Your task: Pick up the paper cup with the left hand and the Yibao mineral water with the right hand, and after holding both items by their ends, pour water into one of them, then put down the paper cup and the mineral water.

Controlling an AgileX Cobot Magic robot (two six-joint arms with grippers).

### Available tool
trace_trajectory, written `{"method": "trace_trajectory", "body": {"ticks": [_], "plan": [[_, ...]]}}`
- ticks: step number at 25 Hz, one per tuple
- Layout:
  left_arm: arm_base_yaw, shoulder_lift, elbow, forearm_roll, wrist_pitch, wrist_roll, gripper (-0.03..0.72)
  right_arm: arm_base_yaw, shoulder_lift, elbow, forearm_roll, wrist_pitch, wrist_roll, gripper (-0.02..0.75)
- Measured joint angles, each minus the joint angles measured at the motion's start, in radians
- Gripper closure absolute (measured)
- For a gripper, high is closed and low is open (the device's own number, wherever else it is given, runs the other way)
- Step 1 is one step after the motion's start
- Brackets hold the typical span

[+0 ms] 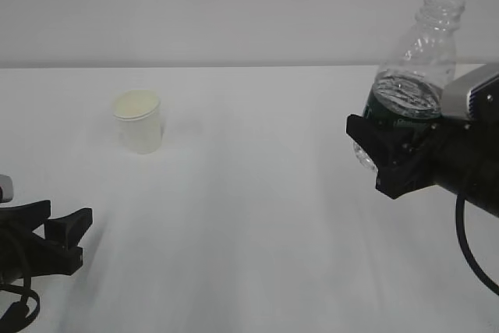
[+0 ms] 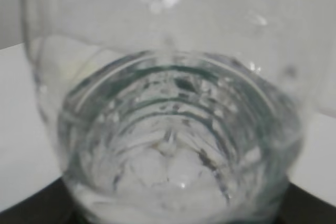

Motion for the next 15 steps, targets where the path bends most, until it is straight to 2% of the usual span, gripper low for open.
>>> {"method": "trace_trajectory", "body": {"ticks": [8,15], "plan": [[0.000,0.000,0.000,0.000,0.000,0.000,0.232,0.000,-0.186,-0.017,-0.013,0.163,0.002,0.303],[0.000,0.000,0.000,0.000,0.000,0.002,0.231,0.000,-0.256,-0.017,-0.034,0.231,0.007,0.303]]}}
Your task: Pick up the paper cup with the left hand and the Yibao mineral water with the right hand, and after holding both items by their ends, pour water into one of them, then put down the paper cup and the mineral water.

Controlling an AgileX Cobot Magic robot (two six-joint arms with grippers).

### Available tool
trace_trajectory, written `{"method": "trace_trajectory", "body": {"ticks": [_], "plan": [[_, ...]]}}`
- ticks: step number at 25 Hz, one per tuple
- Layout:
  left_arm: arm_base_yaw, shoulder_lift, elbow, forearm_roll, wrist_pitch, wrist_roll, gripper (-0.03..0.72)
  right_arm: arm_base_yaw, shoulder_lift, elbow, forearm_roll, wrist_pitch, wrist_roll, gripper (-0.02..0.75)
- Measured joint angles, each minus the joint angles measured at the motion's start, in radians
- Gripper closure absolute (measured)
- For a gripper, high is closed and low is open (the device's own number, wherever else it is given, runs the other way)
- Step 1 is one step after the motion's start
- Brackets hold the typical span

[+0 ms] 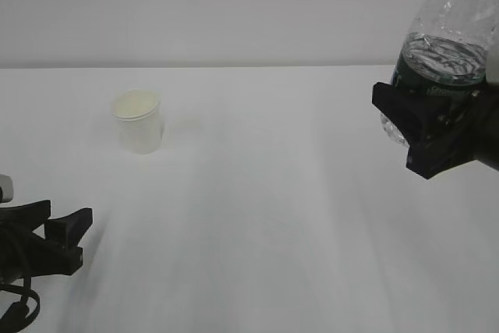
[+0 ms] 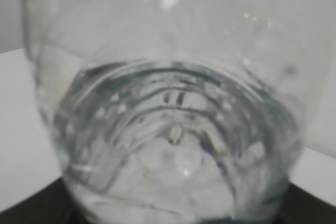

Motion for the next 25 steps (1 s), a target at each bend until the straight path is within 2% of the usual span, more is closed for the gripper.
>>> {"method": "trace_trajectory", "body": {"ticks": [11,19,25], "plan": [[0.000,0.000,-0.053,0.005,0.000,0.000,0.232,0.000,-0.002,0.000,-0.002,0.029,0.010,0.303],[0.000,0.051,-0.130,0.076,0.000,0.000,0.232,0.000,-0.002,0.000,-0.002,0.029,0.014,0.303],[0.043,0.090,-0.160,0.125,0.000,0.000,0.231,0.000,-0.002,0.000,-0.002,0.029,0.014,0.303]]}}
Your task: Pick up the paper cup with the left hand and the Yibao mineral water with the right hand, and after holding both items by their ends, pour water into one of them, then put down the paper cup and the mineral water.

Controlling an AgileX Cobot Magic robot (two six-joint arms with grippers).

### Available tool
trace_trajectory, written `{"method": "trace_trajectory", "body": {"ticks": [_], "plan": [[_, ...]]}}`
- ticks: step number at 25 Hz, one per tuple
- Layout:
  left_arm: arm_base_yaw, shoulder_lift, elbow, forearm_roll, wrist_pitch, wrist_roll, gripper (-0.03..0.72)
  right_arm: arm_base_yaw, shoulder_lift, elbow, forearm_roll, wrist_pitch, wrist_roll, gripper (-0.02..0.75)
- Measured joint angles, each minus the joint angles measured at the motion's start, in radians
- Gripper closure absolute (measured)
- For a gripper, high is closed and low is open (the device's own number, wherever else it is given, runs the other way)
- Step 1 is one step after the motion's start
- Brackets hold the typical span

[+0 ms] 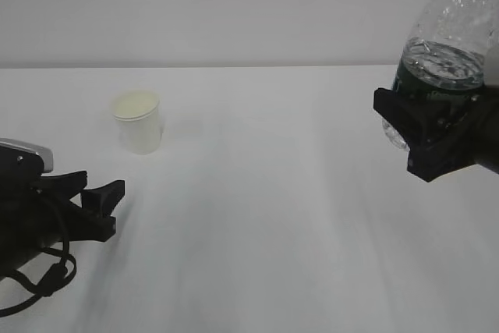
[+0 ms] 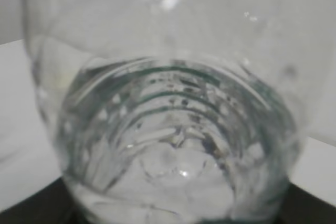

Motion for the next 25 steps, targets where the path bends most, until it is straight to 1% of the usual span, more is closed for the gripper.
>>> {"method": "trace_trajectory", "body": {"ticks": [3,5,8,10,11,14,19,23,25], "plan": [[0.043,0.000,-0.021,0.036,0.000,0.000,0.224,0.000,0.000,0.000,0.000,0.000,0.000,0.303],[0.080,0.002,-0.044,0.077,0.000,0.000,0.203,0.000,0.000,0.000,0.000,0.000,0.002,0.303],[0.135,0.002,-0.093,0.155,0.031,0.000,0.133,0.000,0.000,0.000,0.000,0.000,0.002,0.303],[0.159,0.002,-0.121,0.183,0.052,0.000,0.085,0.000,0.000,0.000,0.000,0.000,0.002,0.303],[0.170,0.002,-0.135,0.189,0.059,0.000,0.074,0.000,0.000,0.000,0.000,0.000,0.002,0.303],[0.182,0.004,-0.168,0.192,0.087,0.000,0.059,0.000,0.000,0.000,0.000,0.000,0.002,0.303],[0.185,0.011,-0.198,0.202,0.129,0.000,0.057,0.000,0.000,0.000,0.000,0.000,0.003,0.303],[0.185,0.063,-0.219,0.219,0.122,0.000,0.057,0.000,0.000,0.000,0.000,0.000,0.003,0.303],[0.185,0.095,-0.219,0.227,0.077,0.000,0.057,0.000,0.000,0.000,0.000,0.000,0.003,0.303]]}}
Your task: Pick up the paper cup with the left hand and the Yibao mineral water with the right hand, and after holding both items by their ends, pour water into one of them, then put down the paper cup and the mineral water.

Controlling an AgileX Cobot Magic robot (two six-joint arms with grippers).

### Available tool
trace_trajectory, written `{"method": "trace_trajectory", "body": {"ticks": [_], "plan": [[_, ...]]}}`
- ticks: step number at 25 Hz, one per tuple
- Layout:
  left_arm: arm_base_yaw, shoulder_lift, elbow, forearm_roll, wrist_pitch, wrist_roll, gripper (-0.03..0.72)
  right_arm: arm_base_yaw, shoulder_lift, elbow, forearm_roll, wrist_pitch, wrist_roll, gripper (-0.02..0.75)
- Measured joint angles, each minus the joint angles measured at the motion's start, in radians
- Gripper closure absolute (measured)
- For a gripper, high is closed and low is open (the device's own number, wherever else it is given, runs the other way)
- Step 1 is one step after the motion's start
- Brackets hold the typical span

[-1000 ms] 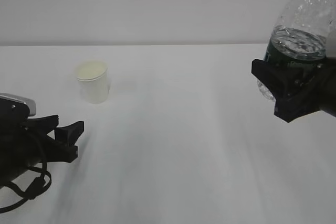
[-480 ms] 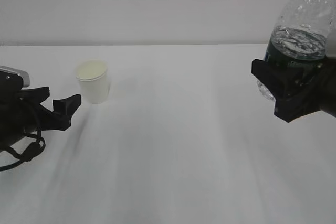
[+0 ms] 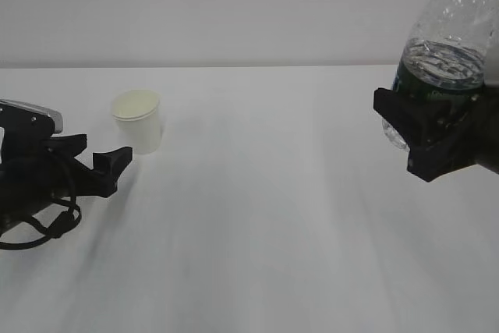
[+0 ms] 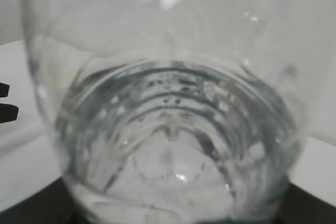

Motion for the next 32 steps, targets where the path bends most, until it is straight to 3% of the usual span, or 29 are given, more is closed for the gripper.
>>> {"method": "trace_trajectory", "body": {"ticks": [32], "plan": [[0.000,0.225,-0.233,0.008,0.000,0.000,0.064,0.000,0.000,0.000,0.000,0.000,0.000,0.303]]}}
